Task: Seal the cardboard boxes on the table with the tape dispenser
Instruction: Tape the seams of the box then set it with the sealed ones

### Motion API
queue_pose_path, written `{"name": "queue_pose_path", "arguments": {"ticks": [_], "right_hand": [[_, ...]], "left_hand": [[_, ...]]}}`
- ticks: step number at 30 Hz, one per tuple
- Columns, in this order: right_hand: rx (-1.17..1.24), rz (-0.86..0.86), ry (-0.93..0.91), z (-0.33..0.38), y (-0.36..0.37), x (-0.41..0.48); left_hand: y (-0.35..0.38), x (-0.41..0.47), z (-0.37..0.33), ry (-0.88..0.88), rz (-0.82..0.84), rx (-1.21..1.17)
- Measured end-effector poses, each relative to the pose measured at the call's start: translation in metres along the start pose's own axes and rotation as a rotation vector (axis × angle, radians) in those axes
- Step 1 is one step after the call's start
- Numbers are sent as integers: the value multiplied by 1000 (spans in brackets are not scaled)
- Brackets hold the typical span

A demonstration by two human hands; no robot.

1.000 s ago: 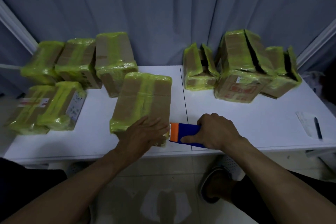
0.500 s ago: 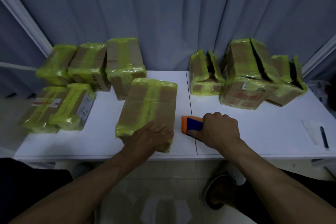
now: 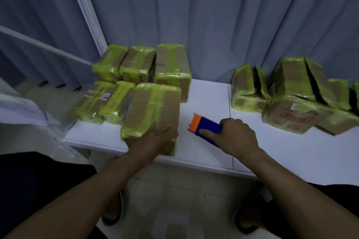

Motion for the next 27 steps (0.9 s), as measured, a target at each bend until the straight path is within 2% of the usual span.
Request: {"name": "queue_pose_path", "arguments": {"ticks": [3,6,9,11,15,20,23,27], "right_hand": [[41,7,-10,11,3,6],[62,9,-23,19,8,12],[82,0,-35,25,10,17],[93,-1,-43,26,9,18],[124,-18,-34,19,4,17],[185,-22,27,-7,-8,15],[290,-11,63,-27,-23,17],[396,-64,134,-63,-62,32]], "left_hand": [[-6,3,43,-185,27,-162],[-15,6,64,-201,-19,-336],[-23,10,59,-169,7,-234],[-34,11,50,-208,-26,-173],[-48,14,37,-356,-148,-62],[-40,14,34,-521,-78,66],[-42,35,14,-497,-89,107],[-50,102,-42,-266,-158,105]]}}
Point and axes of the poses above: each hand's wrist, its own x-axis towards the middle knuckle, its own y-axis out of the palm, z = x × y, the point moved 10 cm from there along x, towards the middle knuckle, and after that the axes turned 5 degrees about -x, right-handed, at the moved point
